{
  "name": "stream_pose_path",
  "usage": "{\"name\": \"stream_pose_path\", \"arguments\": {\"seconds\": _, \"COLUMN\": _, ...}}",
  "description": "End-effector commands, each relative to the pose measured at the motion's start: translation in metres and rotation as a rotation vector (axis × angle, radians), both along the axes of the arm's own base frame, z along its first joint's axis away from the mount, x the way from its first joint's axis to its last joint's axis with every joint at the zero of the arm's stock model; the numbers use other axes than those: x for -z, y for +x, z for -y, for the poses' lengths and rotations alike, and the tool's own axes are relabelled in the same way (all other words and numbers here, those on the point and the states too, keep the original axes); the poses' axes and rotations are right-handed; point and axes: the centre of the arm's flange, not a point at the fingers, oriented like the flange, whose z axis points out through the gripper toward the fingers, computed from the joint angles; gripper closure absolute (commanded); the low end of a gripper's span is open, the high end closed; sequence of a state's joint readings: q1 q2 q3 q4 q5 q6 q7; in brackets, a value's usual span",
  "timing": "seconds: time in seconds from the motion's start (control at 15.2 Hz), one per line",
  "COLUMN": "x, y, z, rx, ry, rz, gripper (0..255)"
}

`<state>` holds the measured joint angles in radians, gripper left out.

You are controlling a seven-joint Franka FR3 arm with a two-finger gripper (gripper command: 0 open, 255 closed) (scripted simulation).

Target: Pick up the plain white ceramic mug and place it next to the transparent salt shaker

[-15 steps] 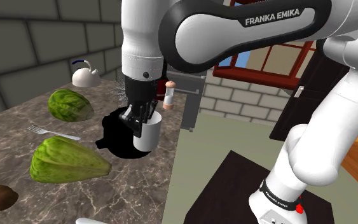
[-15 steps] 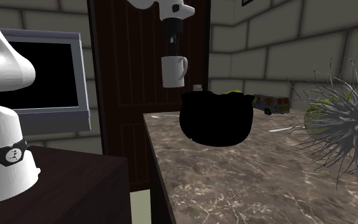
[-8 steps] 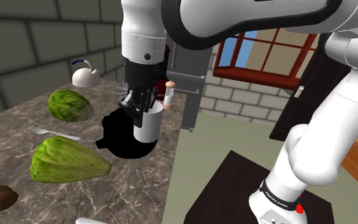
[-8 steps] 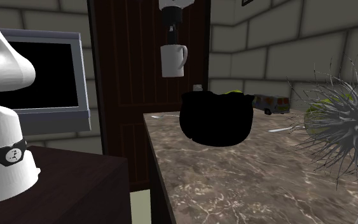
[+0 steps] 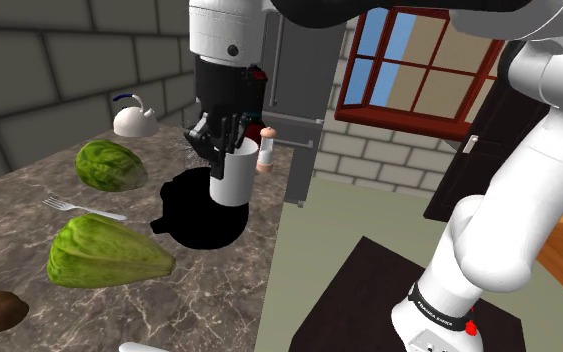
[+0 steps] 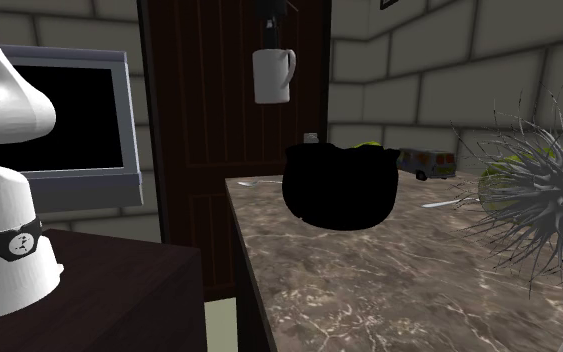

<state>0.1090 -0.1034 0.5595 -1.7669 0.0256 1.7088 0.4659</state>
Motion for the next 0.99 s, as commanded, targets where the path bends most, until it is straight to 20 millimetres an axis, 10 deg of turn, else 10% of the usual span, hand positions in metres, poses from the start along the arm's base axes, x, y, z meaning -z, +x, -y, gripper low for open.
{"name": "stream_pose_path", "arguments": {"seconds": 0.0, "x": -0.012, "y": -0.001, "z": 0.001, "rx": 0.0, "ry": 0.0, "rz": 0.0, "gripper": 255}}
{"name": "stream_pose_path", "arguments": {"seconds": 0.13, "x": -0.02, "y": -0.001, "z": 0.001, "rx": 0.0, "ry": 0.0, "rz": 0.0, "gripper": 255}}
{"name": "stream_pose_path", "arguments": {"seconds": 0.92, "x": -0.02, "y": 0.061, "z": 0.147, "rx": 0.0, "ry": 0.0, "rz": 0.0, "gripper": 255}}
